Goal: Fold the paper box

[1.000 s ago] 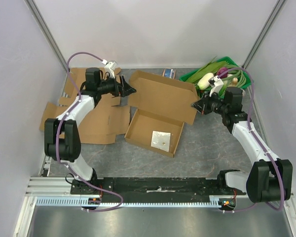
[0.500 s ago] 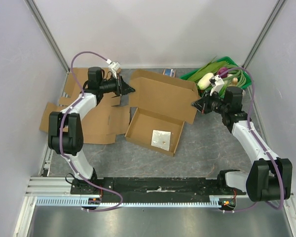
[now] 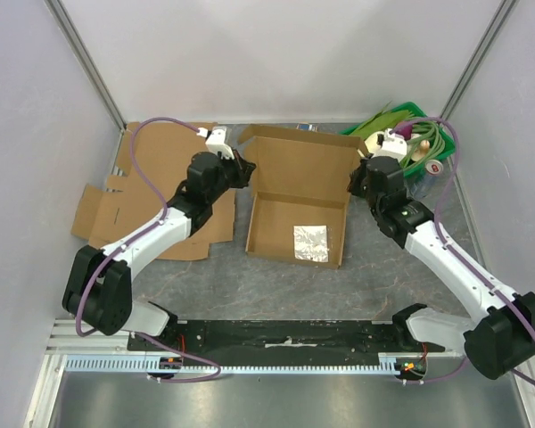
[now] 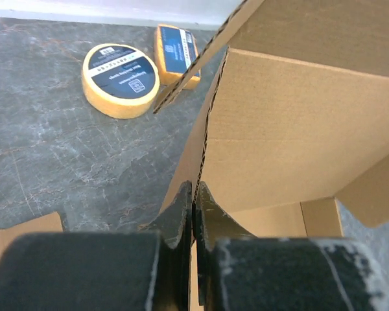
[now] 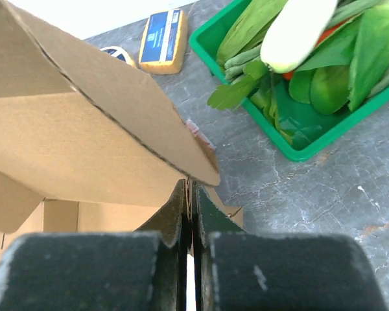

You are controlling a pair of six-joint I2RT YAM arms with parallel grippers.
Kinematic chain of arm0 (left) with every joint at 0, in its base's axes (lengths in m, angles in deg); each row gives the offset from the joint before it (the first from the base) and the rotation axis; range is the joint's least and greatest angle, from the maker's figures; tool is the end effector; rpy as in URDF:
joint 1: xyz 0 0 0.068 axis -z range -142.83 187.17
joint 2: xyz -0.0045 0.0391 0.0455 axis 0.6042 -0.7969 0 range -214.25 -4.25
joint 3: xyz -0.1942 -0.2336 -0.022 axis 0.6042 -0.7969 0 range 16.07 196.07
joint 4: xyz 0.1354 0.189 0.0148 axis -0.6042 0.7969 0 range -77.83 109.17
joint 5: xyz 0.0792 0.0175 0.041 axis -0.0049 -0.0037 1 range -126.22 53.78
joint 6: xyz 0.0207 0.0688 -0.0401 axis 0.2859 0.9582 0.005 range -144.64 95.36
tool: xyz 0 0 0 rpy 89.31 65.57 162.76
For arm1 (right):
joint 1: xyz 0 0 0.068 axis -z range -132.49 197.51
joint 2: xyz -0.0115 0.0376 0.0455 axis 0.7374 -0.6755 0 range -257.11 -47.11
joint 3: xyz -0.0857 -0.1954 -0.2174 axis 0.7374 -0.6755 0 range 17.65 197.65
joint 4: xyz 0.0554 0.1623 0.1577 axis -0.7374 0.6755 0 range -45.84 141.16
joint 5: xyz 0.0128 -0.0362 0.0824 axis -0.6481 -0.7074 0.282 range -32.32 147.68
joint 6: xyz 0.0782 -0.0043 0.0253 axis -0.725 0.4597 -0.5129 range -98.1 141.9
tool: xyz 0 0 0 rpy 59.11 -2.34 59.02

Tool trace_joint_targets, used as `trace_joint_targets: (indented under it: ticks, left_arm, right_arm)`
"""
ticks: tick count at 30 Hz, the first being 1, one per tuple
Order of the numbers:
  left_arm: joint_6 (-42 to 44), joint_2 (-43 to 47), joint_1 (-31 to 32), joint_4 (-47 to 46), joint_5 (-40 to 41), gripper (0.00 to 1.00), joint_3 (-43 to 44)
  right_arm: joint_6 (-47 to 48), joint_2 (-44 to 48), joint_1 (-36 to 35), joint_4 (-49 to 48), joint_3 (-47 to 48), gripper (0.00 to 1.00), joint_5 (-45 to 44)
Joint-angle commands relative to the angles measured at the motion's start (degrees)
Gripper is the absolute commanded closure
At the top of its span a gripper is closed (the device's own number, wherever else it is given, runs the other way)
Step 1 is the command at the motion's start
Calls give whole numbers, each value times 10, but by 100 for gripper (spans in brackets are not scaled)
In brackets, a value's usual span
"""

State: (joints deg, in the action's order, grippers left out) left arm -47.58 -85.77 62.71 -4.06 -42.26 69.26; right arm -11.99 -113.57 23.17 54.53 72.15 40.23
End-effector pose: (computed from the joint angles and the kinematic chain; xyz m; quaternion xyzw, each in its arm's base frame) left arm 0.2993 -0.1515 0.3277 0.0507 0.7756 -0.2951 0.5556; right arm 0.2414 0.0856 0.3459 0.1525 0.8111 0.1577 0.5421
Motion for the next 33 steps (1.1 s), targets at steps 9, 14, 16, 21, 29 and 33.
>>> trace_joint_targets:
  ticks: [9, 14, 16, 21, 29, 33]
  left_arm:
    - [-62, 29, 132, -45, 219, 98, -40]
    - [-42, 52, 158, -104, 221, 98, -105]
    - [-54, 64, 169, -109, 224, 98, -136]
    - [-80, 95, 195, -116, 229, 98, -203]
    - [-116, 146, 218, -130, 242, 98, -276]
    - [-127, 131, 243, -151, 252, 98, -302]
  right_arm:
    - [16, 17, -119, -197, -112, 100, -192]
    - [64, 70, -148, -293, -198, 99, -194]
    - [73, 90, -163, -302, -216, 99, -188]
    - [73, 137, -188, -322, -283, 98, -198]
    - [52, 220, -228, -298, -363, 92, -193]
    - [20, 245, -237, -269, -381, 88, -194]
